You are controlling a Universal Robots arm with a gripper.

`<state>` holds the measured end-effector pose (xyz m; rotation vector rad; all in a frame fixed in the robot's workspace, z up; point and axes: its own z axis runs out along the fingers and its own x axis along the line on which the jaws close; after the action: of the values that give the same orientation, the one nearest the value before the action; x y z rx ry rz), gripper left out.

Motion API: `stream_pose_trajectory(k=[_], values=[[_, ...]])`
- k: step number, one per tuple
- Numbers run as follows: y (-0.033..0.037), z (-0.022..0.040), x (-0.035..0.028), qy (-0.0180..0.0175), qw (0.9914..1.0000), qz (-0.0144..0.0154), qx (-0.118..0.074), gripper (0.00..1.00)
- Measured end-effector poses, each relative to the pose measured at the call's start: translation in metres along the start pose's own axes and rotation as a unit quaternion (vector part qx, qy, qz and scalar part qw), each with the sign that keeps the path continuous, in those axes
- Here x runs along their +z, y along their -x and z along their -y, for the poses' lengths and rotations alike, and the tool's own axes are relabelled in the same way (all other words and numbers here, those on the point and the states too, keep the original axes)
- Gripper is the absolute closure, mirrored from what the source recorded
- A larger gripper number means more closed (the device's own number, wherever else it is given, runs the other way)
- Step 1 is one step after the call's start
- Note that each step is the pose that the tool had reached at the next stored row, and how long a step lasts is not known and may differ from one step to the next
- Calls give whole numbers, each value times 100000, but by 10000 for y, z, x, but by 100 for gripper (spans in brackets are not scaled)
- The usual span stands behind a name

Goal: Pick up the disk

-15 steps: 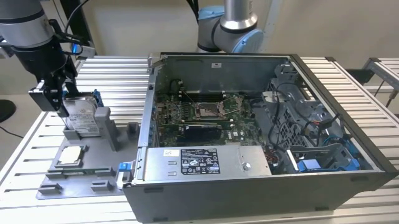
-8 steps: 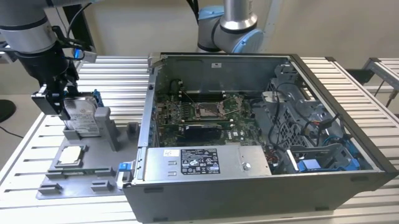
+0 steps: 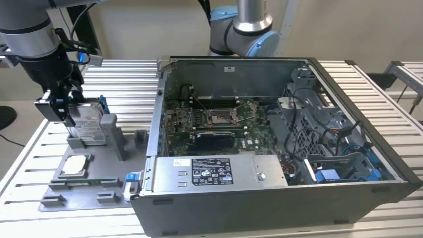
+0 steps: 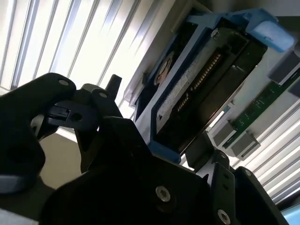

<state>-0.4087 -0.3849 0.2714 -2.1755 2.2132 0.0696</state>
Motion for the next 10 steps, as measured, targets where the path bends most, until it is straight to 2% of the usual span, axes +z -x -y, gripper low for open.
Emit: stream_pose_trajectory(k=[10], values=[[-1,0,0,2,100000,143,-5,0]])
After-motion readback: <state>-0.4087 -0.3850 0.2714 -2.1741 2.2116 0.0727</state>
